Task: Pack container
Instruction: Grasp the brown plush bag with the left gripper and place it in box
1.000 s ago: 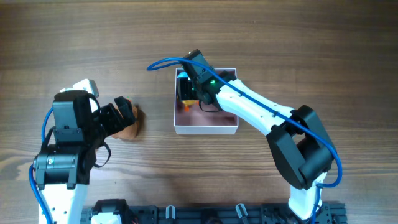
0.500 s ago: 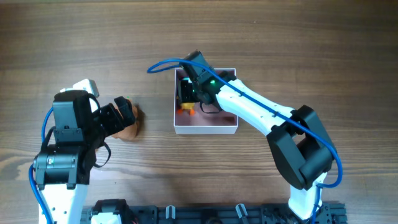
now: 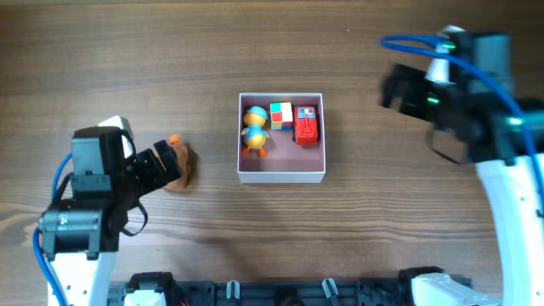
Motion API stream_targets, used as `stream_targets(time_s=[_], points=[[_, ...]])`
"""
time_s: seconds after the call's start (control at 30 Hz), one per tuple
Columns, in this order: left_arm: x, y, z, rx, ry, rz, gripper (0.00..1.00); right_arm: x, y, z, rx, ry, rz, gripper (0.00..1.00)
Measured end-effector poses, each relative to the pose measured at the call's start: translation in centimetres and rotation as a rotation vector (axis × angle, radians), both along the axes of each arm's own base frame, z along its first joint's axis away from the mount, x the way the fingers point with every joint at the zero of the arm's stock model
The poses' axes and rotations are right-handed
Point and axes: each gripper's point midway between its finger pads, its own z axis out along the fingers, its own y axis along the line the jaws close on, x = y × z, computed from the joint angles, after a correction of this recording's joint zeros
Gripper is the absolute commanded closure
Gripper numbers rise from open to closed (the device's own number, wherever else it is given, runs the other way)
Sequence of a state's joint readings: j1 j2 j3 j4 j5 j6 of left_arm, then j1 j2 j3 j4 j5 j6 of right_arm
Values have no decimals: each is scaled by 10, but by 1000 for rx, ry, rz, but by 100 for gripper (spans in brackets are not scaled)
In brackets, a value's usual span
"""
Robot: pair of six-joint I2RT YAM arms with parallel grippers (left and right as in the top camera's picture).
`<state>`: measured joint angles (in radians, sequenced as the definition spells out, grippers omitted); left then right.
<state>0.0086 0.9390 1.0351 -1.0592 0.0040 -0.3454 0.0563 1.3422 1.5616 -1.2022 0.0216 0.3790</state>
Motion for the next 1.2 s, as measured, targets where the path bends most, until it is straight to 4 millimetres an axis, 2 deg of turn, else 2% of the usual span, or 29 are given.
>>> stream_targets(time_s=[0.03, 0.13, 0.2, 0.4, 0.5, 0.63, 0.8, 0.83, 0.87, 1.0, 1.03, 1.07, 1.13, 1.2], points=[[3, 2, 5, 11, -2, 4, 0, -7, -17, -8, -8, 49, -48, 0], [15, 6, 15, 37, 7, 3, 0, -17, -52, -32, -15, 143, -142, 0], [24, 7, 11, 54, 37, -14, 0, -23, -60, -48, -15, 188, -161, 0], [48, 8, -55, 111, 284, -127, 0, -33, -59, -98, -12, 281, -155, 0], [54, 8, -89, 131, 400, -199, 0, -37, -58, -117, -8, 308, -149, 0], [51, 8, -129, 137, 546, -272, 0, -35, -58, -118, -7, 300, -144, 0], [43, 5, -171, 108, 692, -330, 0, -33, -57, -118, -5, 295, -143, 0], [41, 5, -178, 104, 717, -335, 3, -33, -57, -118, -5, 295, -143, 0], [39, 5, -184, 100, 742, -338, 11, -33, -57, -118, -5, 294, -143, 0], [36, 4, -192, 94, 772, -346, 54, -33, -57, -118, -5, 293, -143, 0], [35, 4, -193, 90, 777, -343, 67, -33, -57, -118, -5, 293, -143, 0], [35, 4, -193, 91, 779, -349, 85, -33, -57, -118, -5, 293, -143, 0], [34, 4, -192, 91, 783, -347, 96, -33, -57, -118, -5, 293, -143, 0], [33, 4, -192, 93, 786, -352, 96, -33, -57, -118, -5, 294, -142, 0]])
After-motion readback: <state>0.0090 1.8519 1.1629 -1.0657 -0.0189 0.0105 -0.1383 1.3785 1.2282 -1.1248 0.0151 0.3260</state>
